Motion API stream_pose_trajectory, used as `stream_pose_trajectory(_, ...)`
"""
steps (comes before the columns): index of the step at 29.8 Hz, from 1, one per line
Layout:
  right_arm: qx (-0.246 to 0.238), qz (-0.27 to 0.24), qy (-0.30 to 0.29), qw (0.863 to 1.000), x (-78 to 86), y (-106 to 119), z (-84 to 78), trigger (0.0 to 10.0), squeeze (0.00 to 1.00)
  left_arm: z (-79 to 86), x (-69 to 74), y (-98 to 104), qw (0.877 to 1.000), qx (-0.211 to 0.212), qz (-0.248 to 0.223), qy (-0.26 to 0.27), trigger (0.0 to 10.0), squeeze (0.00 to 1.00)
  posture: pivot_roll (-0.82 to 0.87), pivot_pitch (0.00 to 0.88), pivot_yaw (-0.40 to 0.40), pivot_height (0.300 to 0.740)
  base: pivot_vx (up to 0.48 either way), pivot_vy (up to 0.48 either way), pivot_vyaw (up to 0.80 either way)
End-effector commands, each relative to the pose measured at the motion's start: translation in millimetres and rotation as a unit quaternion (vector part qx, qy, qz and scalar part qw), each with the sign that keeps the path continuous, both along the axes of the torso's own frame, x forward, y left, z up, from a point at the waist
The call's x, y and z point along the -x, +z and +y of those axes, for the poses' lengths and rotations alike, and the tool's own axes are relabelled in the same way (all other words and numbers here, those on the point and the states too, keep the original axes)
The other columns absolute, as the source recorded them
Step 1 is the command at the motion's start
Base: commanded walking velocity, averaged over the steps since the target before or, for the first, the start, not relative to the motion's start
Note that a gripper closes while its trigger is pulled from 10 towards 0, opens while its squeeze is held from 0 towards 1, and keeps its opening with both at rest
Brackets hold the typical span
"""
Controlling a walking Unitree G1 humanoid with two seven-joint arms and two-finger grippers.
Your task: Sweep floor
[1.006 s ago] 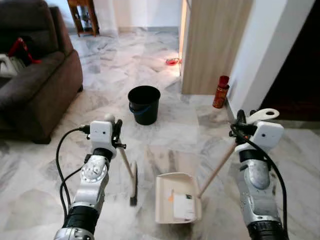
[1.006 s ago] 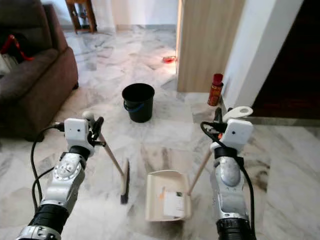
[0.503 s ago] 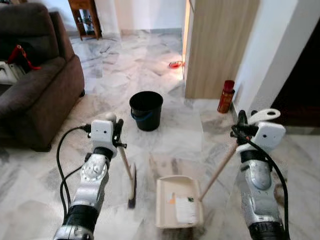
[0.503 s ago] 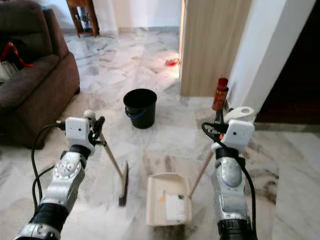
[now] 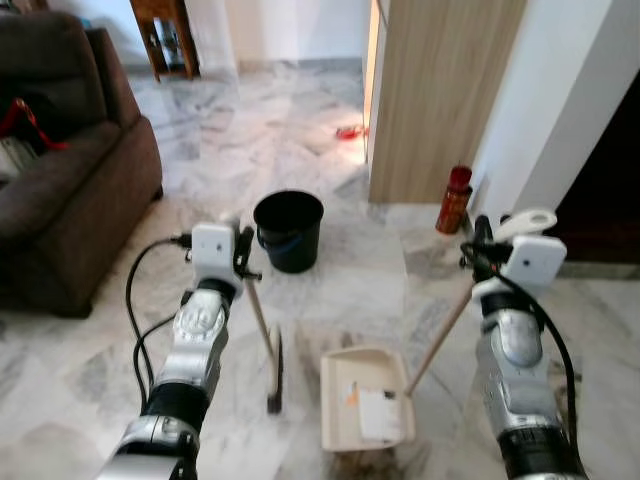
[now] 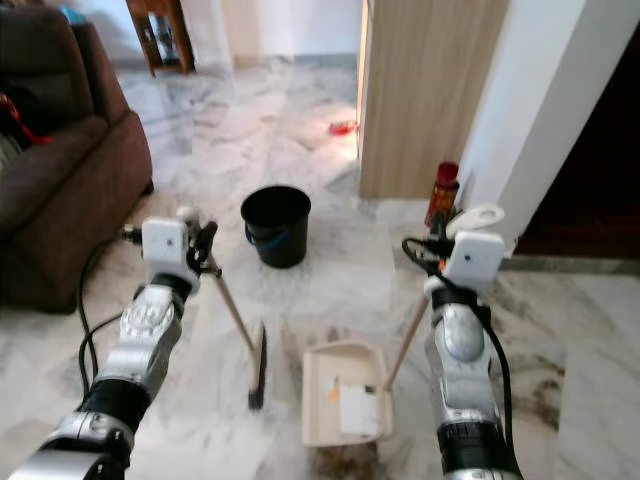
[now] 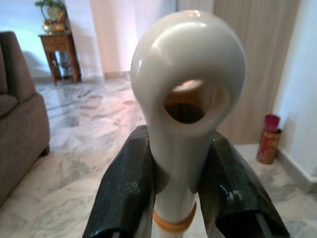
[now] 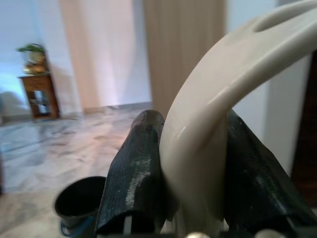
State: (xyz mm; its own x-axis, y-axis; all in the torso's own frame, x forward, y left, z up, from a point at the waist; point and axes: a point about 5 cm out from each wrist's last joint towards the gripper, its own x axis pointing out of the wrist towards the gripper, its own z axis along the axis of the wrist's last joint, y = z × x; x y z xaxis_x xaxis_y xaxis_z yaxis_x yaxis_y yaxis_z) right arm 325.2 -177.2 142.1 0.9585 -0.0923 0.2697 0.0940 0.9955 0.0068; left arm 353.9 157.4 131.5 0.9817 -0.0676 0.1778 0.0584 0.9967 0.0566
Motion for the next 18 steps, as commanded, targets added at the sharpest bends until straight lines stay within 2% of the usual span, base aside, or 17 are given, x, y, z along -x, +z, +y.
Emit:
stream_pose_trajectory(1, -0.019, -0.028, 0.0, 0.999, -3.4, 10.0, 1.0, 10.0, 0.0, -2.2, -3.5, 10.2, 1.0, -0.001, -0.026, 0.001, 10.0, 0.0, -0.06, 0.0, 0.047, 0.74, 0.352, 0.0, 0.0)
stream_pose_trajectory(9, -0.01, -0.034, 0.016, 0.999, -6.8, 13.4, 9.0, 10.0, 0.0, 8.9, 1.7, 3.6, 0.999, -0.004, -0.025, 0.021, 10.0, 0.0, -0.04, 0.0, 0.031, 0.74, 0.354, 0.0, 0.0)
stream_pose_trajectory(14, -0.014, -0.029, 0.021, 0.999, -6.9, 9.7, 11.6, 10.0, 0.0, 12.5, 6.5, -2.0, 0.999, -0.004, -0.023, 0.029, 10.0, 0.0, -0.03, 0.0, 0.029, 0.74, 0.355, 0.0, 0.6)
stream_pose_trajectory(18, -0.028, -0.028, 0.021, 0.999, -6.6, 8.3, 13.0, 10.0, 0.0, 12.6, 6.2, -1.3, 0.999, -0.005, -0.024, 0.028, 10.0, 0.0, -0.03, 0.0, 0.035, 0.74, 0.354, 0.0, 0.0)
